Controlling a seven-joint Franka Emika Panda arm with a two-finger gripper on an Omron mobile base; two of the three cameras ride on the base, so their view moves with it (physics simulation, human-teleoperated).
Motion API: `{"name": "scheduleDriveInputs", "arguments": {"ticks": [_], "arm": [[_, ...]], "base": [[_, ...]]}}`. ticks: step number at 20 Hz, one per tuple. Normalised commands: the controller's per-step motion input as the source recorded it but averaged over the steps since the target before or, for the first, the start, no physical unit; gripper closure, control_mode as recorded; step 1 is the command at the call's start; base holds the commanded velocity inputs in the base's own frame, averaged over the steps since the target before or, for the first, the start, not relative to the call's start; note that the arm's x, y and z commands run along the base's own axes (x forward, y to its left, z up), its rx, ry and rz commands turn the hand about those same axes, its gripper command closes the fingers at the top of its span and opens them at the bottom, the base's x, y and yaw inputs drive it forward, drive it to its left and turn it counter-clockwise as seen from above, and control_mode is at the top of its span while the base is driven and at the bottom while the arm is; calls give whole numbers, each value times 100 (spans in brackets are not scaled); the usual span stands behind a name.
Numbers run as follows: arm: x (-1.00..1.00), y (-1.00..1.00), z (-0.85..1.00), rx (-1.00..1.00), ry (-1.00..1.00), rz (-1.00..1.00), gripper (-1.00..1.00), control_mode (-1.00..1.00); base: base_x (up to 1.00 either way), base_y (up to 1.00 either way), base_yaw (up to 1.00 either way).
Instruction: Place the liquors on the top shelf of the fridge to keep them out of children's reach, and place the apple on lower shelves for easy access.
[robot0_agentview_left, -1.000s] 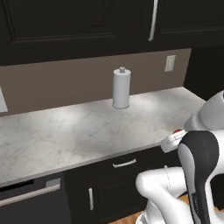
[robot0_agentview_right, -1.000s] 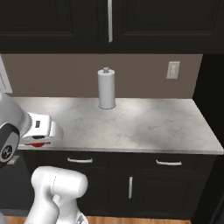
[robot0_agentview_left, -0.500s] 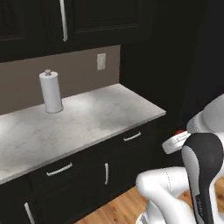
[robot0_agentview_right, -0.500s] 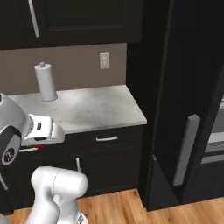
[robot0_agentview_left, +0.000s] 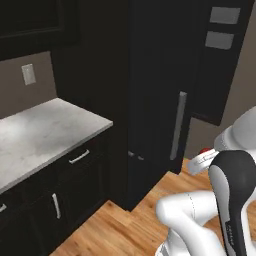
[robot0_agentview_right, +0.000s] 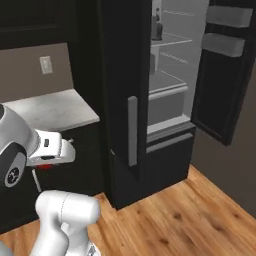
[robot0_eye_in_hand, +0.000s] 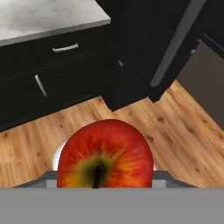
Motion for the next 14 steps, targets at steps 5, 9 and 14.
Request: {"name": "scheduleDriveInputs", "arguments": {"ticks": [5, 9, 14], "arm": [[0, 0, 0, 0, 0, 0, 100, 100], [0, 0, 0, 0, 0, 0, 100, 100], [0, 0, 0, 0, 0, 0, 100, 100]], "base": [[-8, -61, -44], [15, -67, -17], [25, -87, 7]]}}
